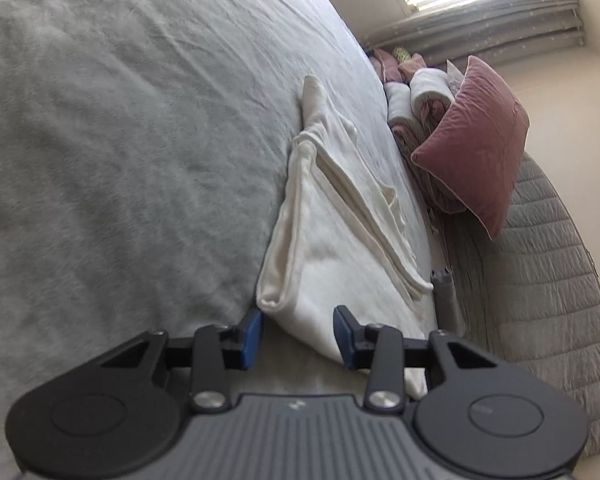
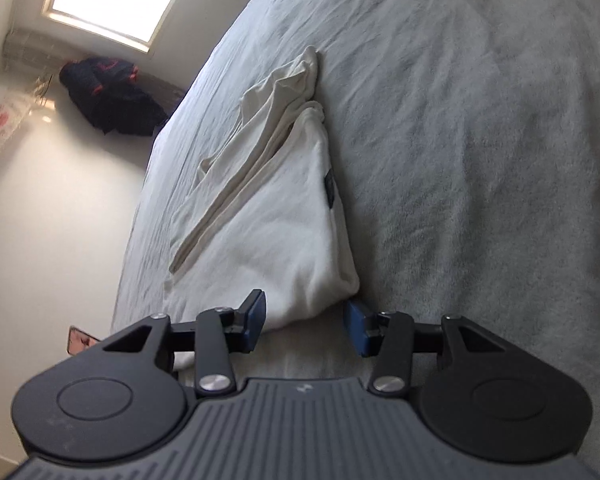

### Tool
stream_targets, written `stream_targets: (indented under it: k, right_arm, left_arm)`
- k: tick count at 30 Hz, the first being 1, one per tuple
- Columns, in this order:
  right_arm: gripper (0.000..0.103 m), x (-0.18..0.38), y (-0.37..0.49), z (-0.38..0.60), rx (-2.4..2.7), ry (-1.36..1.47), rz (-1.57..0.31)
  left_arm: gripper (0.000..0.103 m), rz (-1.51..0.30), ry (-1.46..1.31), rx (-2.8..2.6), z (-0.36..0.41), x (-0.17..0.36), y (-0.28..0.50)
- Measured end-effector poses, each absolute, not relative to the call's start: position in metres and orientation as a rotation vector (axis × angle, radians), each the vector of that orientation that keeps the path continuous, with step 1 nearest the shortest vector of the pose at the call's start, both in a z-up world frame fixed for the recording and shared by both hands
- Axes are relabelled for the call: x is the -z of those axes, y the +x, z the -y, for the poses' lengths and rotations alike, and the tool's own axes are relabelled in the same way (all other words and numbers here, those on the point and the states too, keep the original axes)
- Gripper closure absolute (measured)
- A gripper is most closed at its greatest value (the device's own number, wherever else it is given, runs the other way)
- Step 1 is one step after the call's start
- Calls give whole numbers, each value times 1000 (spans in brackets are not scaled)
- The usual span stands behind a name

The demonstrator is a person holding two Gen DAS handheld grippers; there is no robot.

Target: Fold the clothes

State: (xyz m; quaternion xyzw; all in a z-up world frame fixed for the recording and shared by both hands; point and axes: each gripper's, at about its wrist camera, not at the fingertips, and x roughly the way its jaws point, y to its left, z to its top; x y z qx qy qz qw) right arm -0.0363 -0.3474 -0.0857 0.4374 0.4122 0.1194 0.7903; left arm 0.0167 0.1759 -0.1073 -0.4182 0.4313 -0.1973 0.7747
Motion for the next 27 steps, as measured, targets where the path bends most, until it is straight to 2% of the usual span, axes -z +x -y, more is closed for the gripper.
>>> stream_targets:
  k: [1, 3, 4, 6, 7, 9, 17, 27]
  right_arm:
    - [55, 86, -35, 348, -250, 956, -882]
    - [64, 88, -33, 348, -231, 970, -870]
    - [69, 89, -32, 348, -220, 972, -864]
    - [84, 93, -32, 348, -199, 982, -854]
    - [86, 95, -31, 352, -192, 1001, -850]
    - [91, 96, -33, 355, -174, 1024, -837]
    - [95, 64, -52, 357, -181, 1018, -758]
    - [95, 45, -87, 364, -145, 1042, -859]
  left_arm:
    - [66, -928, -911, 420, -175, 107, 18]
    - [70, -917, -915, 405, -173, 108, 21]
    - [76, -913, -917, 396, -172, 108, 22]
    - [89, -905, -915, 359, -170, 109, 23]
    - [93, -899, -906, 335, -168, 108, 22]
    - [95, -884, -854, 292, -161, 100, 18]
    - [96, -887, -894, 255, -164, 69, 4]
    - [96, -978, -860, 304, -173, 50, -42]
